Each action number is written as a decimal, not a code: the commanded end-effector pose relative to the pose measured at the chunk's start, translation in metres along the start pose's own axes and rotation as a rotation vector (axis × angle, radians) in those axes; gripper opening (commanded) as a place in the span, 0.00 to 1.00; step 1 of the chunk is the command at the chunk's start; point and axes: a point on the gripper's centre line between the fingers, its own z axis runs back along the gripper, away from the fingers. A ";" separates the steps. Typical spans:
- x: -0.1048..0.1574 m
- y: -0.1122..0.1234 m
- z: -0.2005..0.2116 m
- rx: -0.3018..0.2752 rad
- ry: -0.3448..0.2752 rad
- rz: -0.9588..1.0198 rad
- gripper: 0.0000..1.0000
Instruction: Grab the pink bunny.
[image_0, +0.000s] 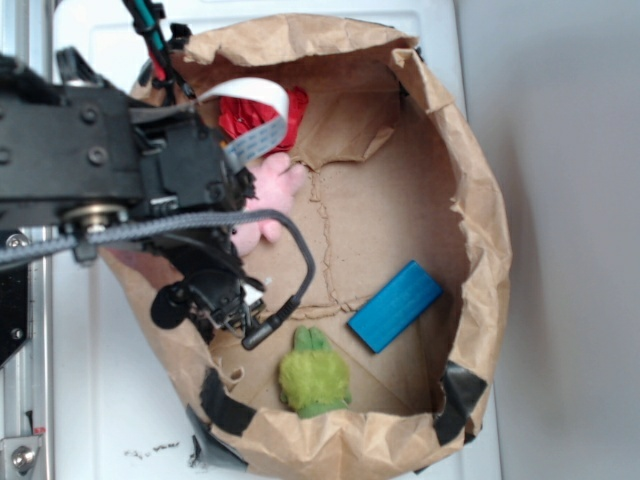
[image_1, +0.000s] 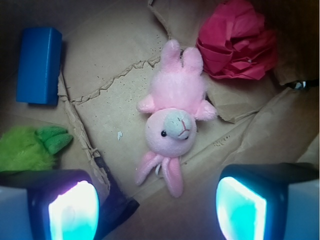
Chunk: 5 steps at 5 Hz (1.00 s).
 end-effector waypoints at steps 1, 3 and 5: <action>0.004 0.007 -0.018 0.048 -0.052 -0.005 1.00; -0.007 0.004 -0.045 0.055 -0.080 -0.079 1.00; -0.025 -0.009 -0.064 0.052 -0.049 -0.139 1.00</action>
